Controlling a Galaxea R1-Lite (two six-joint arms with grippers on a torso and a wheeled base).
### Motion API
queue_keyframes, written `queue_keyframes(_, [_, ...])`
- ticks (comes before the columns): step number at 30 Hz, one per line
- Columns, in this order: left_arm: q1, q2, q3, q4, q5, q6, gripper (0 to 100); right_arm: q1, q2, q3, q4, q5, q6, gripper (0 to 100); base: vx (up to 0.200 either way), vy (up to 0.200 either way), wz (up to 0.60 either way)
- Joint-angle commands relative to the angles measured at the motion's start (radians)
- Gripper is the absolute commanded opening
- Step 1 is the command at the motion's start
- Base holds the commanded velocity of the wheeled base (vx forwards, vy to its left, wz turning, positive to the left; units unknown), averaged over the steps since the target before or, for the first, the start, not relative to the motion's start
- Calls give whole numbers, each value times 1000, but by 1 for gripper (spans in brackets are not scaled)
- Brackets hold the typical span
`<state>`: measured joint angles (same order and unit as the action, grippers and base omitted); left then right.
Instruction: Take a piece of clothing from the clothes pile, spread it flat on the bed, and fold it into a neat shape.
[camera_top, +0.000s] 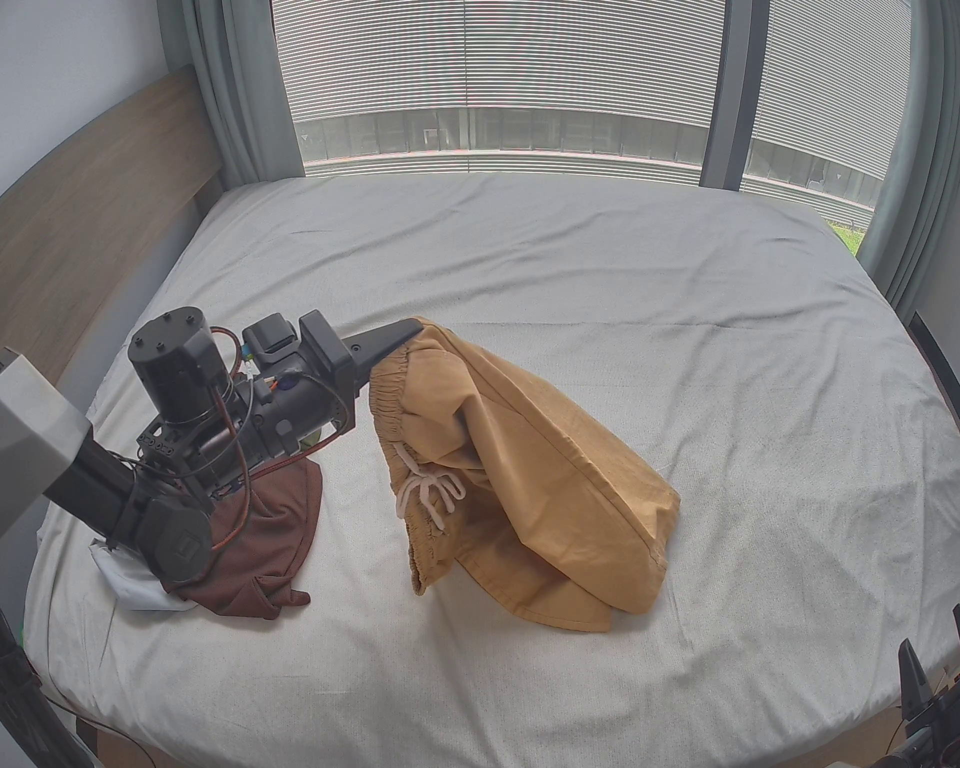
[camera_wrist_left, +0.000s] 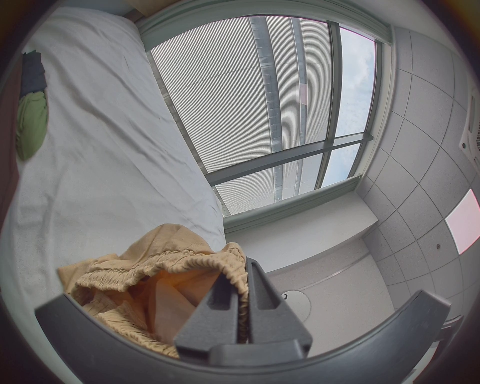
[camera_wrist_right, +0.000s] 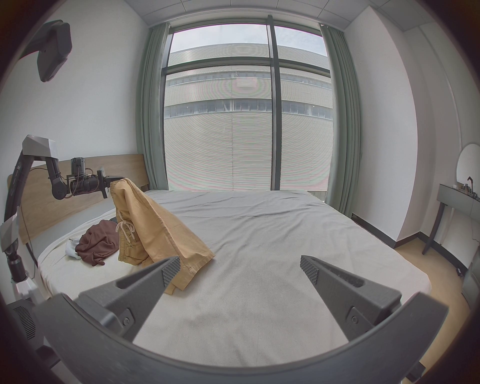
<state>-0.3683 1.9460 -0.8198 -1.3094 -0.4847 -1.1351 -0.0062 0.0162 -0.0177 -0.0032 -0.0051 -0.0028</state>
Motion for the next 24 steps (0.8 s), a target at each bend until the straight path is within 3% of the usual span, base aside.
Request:
queue_keyframes(1, [25, -38, 48, -4, -3, 5, 0, 0, -15, 18, 0, 1, 0, 100, 0, 0, 0])
queue_keyframes(16, [77, -38, 80, -5, -12, 83, 0, 0, -15, 18, 0, 1, -2, 100, 0, 0, 0])
queue_keyframes(24, [114, -35, 102, -4, -83, 115, 0, -1, -15, 18, 0, 2, -5, 100, 0, 0, 0])
